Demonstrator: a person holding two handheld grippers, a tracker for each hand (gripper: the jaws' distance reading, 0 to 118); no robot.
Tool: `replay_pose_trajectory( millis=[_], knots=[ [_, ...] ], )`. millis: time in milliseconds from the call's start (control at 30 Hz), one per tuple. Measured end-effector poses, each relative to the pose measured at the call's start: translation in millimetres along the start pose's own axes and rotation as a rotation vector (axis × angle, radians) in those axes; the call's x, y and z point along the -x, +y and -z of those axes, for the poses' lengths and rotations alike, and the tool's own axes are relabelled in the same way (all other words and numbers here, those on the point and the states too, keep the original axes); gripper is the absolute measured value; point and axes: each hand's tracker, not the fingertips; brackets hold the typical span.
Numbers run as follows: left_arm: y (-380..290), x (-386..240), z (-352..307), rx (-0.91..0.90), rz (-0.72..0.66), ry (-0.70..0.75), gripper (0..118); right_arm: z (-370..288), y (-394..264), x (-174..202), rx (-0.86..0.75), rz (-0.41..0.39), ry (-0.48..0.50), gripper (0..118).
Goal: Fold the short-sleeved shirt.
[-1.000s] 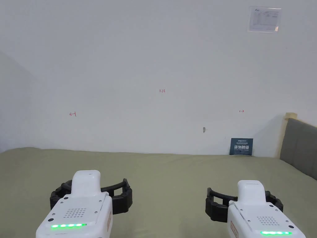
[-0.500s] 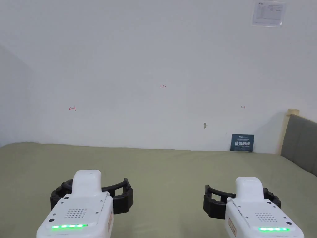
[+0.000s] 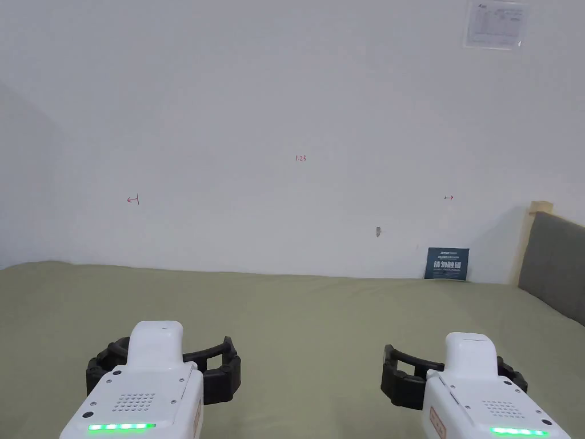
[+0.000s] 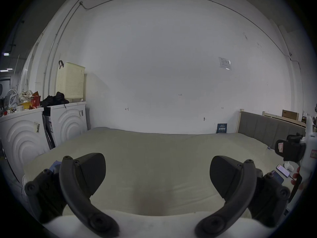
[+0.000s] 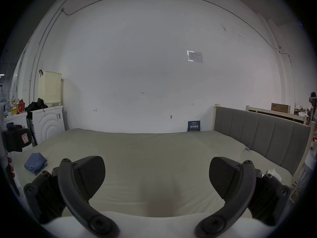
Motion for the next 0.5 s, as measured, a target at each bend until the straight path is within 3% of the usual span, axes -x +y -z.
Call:
replay_pose_trajectory(
  millis=[233, 500],
  knots=[
    [-1.0, 7.3, -1.2, -0.003, -0.007, 0.003, 118, -0.5, 2.9, -4.1, -0.002, -0.032, -0.062, 118],
    [0.0, 2.2, -0.5, -0.002, 0.011, -0.011, 118, 0.7, 2.9, -3.1, -0.006, -0.054, -0.070, 118]
  ],
)
